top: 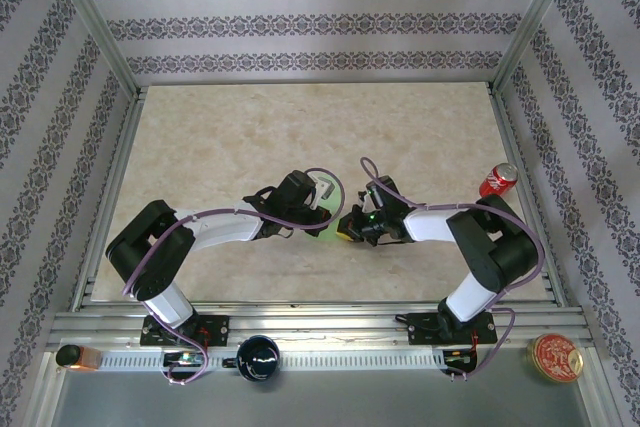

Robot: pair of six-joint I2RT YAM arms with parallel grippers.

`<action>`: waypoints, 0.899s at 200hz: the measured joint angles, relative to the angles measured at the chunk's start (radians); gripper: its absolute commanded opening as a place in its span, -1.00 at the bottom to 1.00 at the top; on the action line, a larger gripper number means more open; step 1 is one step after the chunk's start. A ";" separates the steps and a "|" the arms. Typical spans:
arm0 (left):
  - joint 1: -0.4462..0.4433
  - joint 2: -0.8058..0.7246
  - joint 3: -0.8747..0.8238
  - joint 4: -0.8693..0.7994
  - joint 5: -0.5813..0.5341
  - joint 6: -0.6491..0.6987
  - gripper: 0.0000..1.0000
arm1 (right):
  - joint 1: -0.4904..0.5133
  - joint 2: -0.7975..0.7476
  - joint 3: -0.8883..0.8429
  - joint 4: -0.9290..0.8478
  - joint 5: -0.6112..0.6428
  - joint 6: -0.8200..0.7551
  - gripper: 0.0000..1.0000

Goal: Fold a paper plane with a square sheet of paper (pick it up from the middle)
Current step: Fold the triangle a second time at the center of the table.

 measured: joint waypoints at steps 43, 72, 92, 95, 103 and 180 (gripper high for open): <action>0.002 0.000 0.000 0.000 -0.002 -0.022 -1.00 | 0.002 0.001 0.010 -0.038 0.022 -0.034 -1.00; 0.025 0.015 0.000 0.002 0.015 -0.042 -1.00 | 0.002 -0.002 0.023 -0.073 0.030 -0.066 -1.00; 0.050 0.039 0.000 0.011 0.035 -0.060 -1.00 | -0.001 -0.006 0.027 -0.092 0.036 -0.084 -1.00; 0.055 0.041 0.000 0.014 0.038 -0.064 -1.00 | -0.003 -0.007 0.028 -0.095 0.037 -0.085 -1.00; 0.062 0.048 0.000 0.019 0.045 -0.072 -1.00 | -0.006 -0.011 0.029 -0.105 0.039 -0.092 -1.00; 0.097 0.091 0.000 0.080 0.079 -0.104 -1.00 | -0.013 -0.016 0.080 -0.228 0.079 -0.164 -1.00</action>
